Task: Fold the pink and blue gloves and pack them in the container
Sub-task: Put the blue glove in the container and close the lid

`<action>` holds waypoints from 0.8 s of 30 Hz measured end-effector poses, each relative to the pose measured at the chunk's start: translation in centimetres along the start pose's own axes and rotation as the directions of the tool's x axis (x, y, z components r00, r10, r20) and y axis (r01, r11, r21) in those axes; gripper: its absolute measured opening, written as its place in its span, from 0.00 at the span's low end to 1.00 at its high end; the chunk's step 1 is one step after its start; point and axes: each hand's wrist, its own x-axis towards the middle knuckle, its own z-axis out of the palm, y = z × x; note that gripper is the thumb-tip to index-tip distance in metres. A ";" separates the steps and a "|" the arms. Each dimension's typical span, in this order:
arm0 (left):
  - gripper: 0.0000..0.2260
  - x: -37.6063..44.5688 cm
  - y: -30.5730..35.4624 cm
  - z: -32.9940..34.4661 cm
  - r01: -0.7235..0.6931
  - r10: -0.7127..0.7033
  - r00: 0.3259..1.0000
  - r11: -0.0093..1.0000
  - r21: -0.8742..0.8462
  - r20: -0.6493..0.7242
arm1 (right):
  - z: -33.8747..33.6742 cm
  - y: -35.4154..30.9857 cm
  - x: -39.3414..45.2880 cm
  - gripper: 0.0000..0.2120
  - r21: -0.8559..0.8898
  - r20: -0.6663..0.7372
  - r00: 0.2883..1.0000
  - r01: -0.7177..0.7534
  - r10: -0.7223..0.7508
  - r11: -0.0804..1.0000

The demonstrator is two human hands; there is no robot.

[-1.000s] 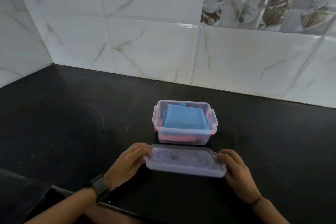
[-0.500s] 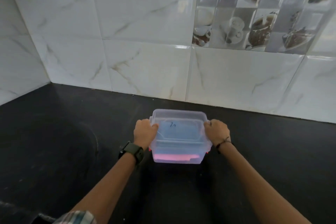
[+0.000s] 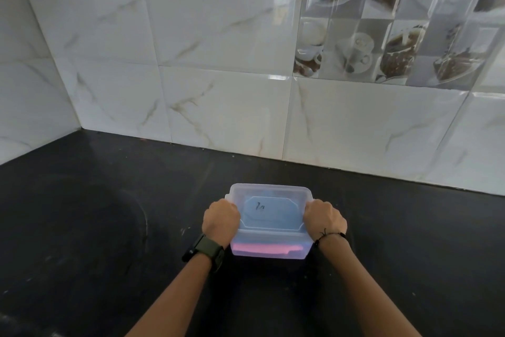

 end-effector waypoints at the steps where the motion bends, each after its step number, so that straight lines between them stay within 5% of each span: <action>1: 0.14 0.3 0.1 -0.1 0.023 -0.022 1.000 0.999 -0.035 0.021 | 0.0 -0.1 0.2 0.16 0.008 0.006 1.000 -0.014 0.014 1.000; 9: 0.12 1.5 0.9 0.2 0.022 -0.019 1.000 0.970 -0.243 0.017 | -1.6 1.9 0.5 0.17 0.209 0.046 0.999 -0.029 0.019 0.977; 18: 0.16 2.4 14.6 4.4 -0.181 0.211 0.974 0.941 -0.286 0.080 | -9.0 11.8 5.0 0.17 0.130 -0.080 0.989 -0.111 0.122 0.985; 24: 0.17 2.7 20.4 9.3 -0.178 0.220 0.968 0.942 -0.284 0.122 | -10.8 17.2 8.3 0.16 0.192 -0.068 0.974 -0.198 0.215 0.961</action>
